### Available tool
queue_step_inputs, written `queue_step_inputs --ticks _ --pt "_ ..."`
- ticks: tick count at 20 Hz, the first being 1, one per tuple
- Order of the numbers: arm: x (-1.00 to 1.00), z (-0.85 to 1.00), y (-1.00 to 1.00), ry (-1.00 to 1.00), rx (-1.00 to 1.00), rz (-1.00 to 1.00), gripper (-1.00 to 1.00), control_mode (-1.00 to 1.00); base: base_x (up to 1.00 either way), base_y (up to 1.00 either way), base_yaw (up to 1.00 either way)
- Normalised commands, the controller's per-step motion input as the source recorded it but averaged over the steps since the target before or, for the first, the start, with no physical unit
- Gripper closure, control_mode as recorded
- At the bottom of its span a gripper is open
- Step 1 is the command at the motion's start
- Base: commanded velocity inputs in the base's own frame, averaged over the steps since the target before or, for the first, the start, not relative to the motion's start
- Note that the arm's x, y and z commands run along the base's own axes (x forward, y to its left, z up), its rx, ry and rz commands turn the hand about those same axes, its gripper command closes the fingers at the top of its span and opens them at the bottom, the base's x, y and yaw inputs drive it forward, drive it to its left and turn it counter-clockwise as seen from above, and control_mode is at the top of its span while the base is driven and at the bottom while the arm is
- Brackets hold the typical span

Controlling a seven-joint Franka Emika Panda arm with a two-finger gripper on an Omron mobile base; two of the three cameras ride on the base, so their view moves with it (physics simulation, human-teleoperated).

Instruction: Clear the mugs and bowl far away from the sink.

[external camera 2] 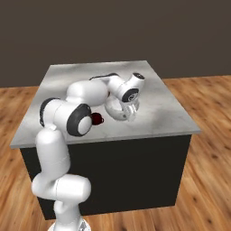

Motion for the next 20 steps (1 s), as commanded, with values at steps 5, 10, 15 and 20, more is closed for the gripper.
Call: queue_step_inputs --ticks 5,10,15,20 --pt "0.45 -0.51 0.0 0.0 -0.09 0.13 1.0 -1.0 0.0 0.0 0.0" --pt "0.43 -0.43 0.0 0.0 -0.05 0.03 1.0 -1.0 0.0 0.0 0.0" --pt "0.55 -0.4 0.0 0.0 -0.05 0.0 1.0 -1.0 0.0 0.0 0.0" --pt "0.56 -0.31 0.02 -0.09 -0.07 0.0 1.0 -1.0 0.0 0.0 0.0"
